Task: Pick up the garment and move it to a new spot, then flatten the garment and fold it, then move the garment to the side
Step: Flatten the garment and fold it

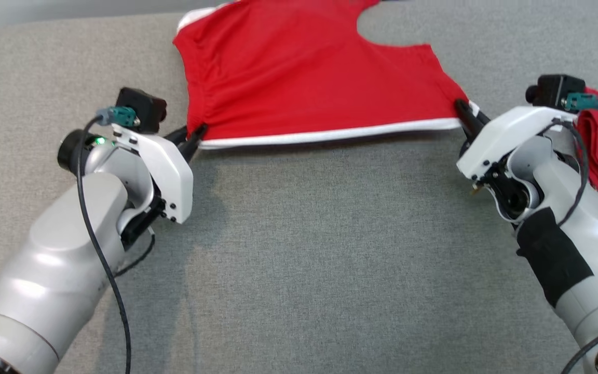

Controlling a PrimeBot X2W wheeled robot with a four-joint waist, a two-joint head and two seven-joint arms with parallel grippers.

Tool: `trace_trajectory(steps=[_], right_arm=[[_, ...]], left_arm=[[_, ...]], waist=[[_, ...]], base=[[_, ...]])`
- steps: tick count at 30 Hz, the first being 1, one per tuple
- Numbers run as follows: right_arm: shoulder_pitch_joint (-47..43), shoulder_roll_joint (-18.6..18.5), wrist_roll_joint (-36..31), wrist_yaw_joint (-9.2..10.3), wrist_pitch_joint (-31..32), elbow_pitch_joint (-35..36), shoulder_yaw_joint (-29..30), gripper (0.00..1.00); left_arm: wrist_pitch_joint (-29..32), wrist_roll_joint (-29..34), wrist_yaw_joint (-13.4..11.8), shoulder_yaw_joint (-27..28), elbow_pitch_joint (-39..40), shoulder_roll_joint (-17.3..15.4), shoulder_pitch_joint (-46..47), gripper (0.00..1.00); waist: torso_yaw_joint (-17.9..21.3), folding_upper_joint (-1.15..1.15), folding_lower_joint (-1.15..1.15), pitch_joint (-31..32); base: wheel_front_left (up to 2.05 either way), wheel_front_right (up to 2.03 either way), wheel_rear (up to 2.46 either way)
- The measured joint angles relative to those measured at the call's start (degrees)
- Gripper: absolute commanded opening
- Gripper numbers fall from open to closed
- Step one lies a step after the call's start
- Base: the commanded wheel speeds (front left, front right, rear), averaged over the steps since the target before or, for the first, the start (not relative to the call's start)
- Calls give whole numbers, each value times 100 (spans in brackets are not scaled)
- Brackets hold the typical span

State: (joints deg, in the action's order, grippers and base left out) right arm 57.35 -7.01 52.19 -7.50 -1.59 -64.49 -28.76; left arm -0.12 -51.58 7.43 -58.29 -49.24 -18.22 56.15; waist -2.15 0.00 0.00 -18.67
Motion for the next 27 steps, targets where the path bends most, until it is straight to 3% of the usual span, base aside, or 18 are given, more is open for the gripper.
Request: trace_trajectory(steps=[5, 16, 27], right_arm=[[-698, -431, 394, -1, 491, 459, -277, 0], [-1410, -971, 792, -1, 1144, 1025, -563, 0], [-2217, -1747, 1473, -1, 2061, 2263, -708, 0]], left_arm=[[-196, -383, 0, -266, 205, 43, -599, 0], [-397, -809, 1, -445, 608, -5, -1328, 0], [-385, -1377, 0, -458, 1241, -157, -2102, 0]], waist=[[-71, 0, 0, 515], [-196, 0, 0, 944], [-328, 0, 0, 1289]], base=[[0, 0, 0], [0, 0, 0], [0, 0, 0]])
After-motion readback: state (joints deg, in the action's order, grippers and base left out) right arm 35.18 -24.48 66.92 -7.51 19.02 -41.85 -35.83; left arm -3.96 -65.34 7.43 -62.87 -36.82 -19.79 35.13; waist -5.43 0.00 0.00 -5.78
